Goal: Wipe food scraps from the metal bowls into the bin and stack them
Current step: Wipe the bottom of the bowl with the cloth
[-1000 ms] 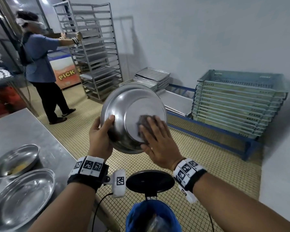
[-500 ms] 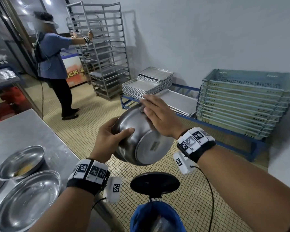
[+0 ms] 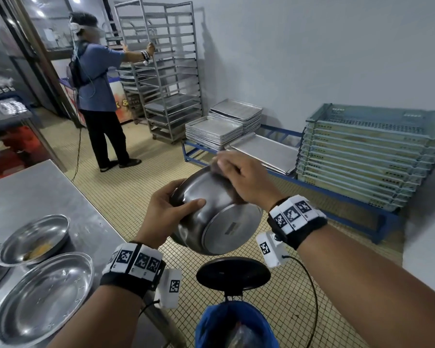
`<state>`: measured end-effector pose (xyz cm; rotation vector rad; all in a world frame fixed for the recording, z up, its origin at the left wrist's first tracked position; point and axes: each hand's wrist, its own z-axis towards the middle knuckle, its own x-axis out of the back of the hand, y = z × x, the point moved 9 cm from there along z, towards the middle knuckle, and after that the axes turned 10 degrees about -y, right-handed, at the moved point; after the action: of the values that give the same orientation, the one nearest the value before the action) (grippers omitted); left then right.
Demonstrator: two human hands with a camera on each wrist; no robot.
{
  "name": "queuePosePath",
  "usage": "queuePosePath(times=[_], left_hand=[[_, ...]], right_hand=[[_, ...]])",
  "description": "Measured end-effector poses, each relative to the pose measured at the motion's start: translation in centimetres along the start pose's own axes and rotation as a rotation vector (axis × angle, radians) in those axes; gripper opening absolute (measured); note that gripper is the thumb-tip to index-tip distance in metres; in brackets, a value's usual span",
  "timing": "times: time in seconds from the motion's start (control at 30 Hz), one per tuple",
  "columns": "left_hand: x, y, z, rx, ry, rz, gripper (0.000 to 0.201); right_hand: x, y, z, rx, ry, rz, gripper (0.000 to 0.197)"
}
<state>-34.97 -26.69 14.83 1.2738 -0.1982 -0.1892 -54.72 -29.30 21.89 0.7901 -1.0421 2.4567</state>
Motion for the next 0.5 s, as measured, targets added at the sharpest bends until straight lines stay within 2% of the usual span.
queuePosePath(times=[0.07,0.2,0.27,0.37,0.5], left_hand=[[0.2,0.1,-0.1,-0.004,-0.01,0.001,0.051],[0.7,0.0,-0.7,0.005,-0.034,-0.007,0.053],[0.3,0.0,-0.7,0.015,-0.061,0.019,0.054],[-0.4,-0.1,-0.5,0.025,-0.069,0.046,0.057],[0.8,0.2,-0.8,0.008,-0.049,0.033,0.057]], right_hand=[[-0.7,0.7,-0.3,-0.001,-0.097,0.017,0.027],[-0.3,3.8,-1.6,-0.239,-0.236,0.031,0.022],[-1.5,2.9,-1.7,-0.228,-0.304,-0.007,0.025],[-1.9,1.7,-1.6,-0.137,-0.248,-0.101,0.028],[0.6,4.8,-3.6,-0.274,-0.073,0.001,0.026]])
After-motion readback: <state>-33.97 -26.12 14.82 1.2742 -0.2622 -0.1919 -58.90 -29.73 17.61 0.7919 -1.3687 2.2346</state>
